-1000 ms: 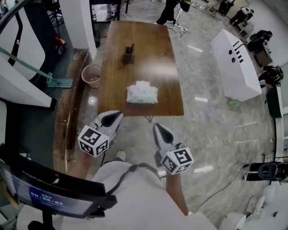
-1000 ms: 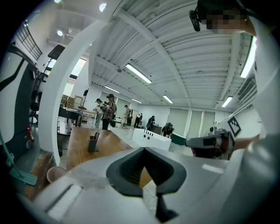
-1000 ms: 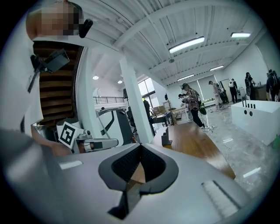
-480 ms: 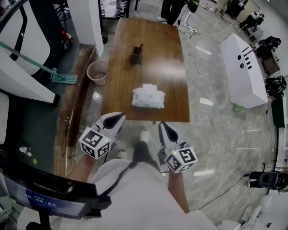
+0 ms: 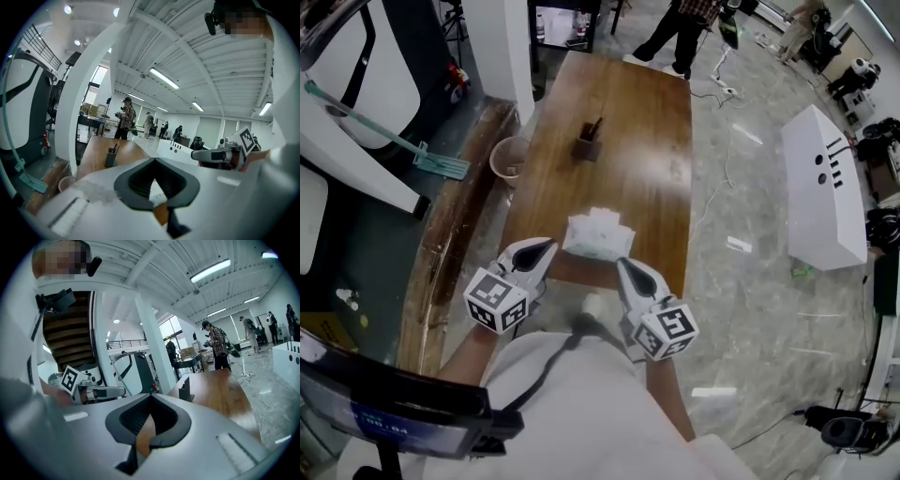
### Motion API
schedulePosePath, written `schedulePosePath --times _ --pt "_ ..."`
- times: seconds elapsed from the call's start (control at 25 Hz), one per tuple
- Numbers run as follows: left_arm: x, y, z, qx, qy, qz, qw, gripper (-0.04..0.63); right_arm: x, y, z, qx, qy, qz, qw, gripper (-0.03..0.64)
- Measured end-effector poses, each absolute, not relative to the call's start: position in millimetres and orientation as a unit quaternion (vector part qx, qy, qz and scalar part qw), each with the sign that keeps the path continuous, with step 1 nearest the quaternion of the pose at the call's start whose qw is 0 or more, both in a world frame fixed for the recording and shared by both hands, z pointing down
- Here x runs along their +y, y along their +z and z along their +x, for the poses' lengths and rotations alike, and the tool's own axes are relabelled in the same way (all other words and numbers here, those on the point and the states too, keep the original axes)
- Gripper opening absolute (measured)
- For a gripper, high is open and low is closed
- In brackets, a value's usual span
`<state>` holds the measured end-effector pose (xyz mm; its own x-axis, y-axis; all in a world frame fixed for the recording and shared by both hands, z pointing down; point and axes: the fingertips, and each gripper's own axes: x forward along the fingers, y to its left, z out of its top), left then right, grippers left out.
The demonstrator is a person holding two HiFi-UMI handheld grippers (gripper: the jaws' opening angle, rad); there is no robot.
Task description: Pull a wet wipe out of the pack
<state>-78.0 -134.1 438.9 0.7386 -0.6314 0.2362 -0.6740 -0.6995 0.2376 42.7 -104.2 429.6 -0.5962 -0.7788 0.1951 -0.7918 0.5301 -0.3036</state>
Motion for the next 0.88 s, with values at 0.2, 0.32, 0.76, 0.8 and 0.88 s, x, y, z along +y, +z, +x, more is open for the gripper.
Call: schedulePosePath --times 0.2,0.32,0.76,0.8,0.88 --pt "-154.6 438.4 -46.7 -0.368 0.071 0.915 0.153 0.005 -139.2 422.4 56.3 -0.897 0.174 0.406 0.018 0.008" --pt "-165.6 443.1 -30.8 -0.37 0.079 0.912 0.157 0.005 -155.9 423.3 63.0 -0.906 0.172 0.387 0.021 0.008" --pt "-188.3 451.5 9.8 -0.385 0.063 0.903 0.181 0.005 -185.8 441.4 74.9 -0.932 0.188 0.307 0.038 0.008" --pt "-189.2 456.0 7.1 -0.392 0.073 0.899 0.18 0.005 -189.5 442.0 74.8 -0.932 0.189 0.306 0.036 0.008" --pt "-191.5 466.0 0.4 -0.401 0.088 0.893 0.183 0.005 -196.1 444.4 75.0 -0.931 0.193 0.308 0.034 0.008"
